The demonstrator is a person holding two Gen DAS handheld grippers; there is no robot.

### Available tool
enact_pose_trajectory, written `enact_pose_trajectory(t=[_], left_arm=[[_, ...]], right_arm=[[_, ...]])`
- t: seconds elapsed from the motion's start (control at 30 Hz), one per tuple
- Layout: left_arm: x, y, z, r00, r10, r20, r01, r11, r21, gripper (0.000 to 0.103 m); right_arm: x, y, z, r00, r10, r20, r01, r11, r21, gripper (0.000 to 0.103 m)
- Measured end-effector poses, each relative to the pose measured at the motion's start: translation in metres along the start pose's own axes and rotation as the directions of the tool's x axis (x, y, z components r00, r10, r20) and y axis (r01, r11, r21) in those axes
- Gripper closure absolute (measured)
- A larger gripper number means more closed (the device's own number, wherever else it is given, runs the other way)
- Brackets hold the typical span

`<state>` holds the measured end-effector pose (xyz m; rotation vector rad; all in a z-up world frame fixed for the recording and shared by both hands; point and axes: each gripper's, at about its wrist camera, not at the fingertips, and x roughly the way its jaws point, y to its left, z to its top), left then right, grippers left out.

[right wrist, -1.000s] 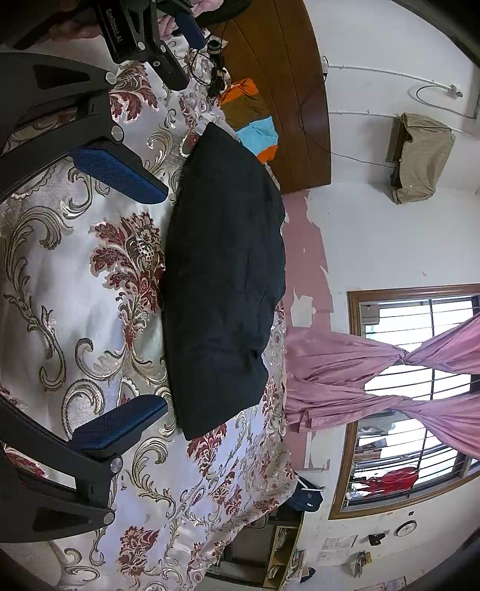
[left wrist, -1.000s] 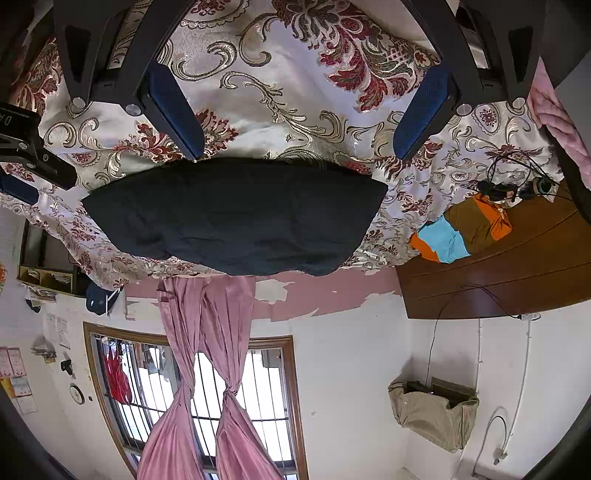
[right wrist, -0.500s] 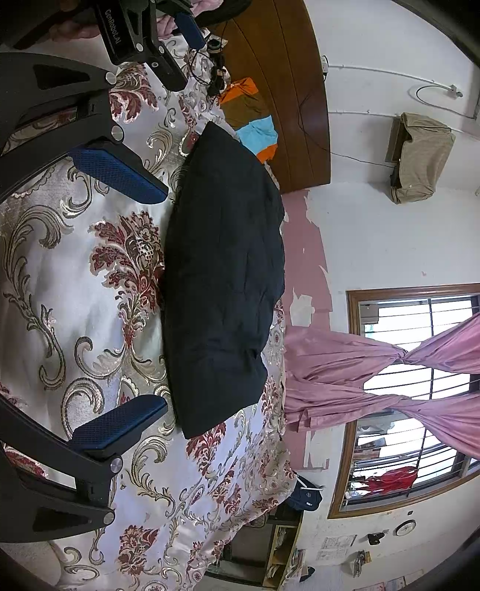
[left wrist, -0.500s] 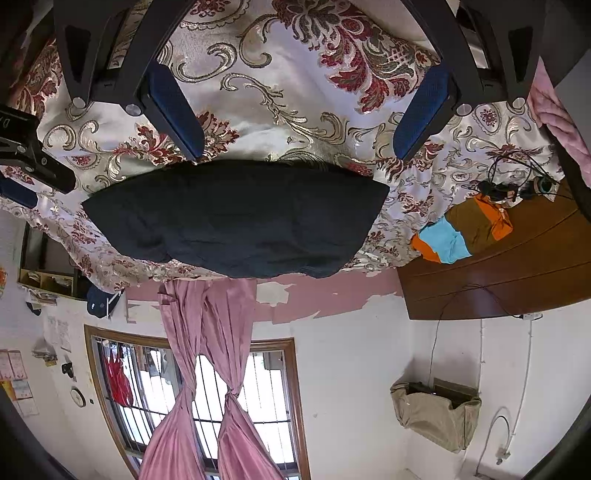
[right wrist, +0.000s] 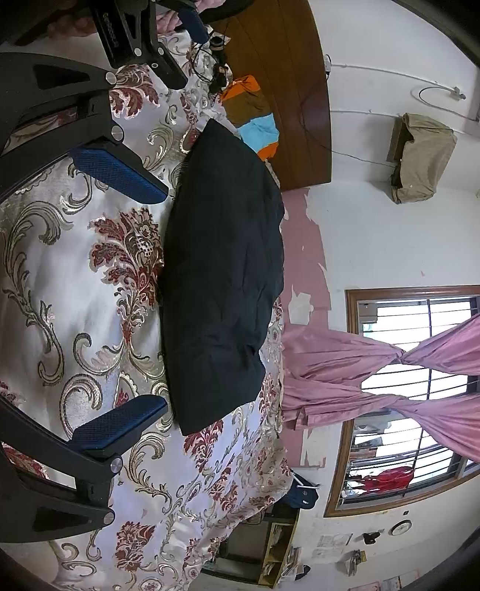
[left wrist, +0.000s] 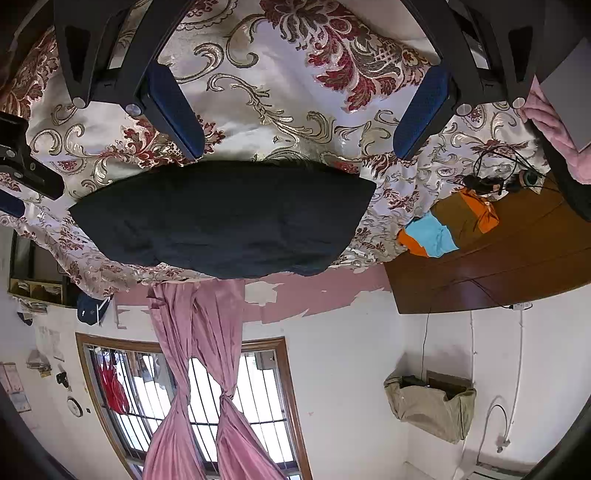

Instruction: Fold large clothes

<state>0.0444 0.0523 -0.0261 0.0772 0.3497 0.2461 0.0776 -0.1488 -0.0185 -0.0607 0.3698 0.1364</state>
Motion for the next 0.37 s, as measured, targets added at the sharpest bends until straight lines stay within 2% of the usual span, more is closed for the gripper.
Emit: enact_pose_trajectory(t=[0.37], left_arm=[[0.0018,-0.0014,0.0027,1.000,0.009,-0.002,-0.009,1.000,0.004,0.000]], right_arm=[[0.0003,-0.0003,0.0000,1.000,0.002,-0.002,-0.002,1.000,0.001,0.001]])
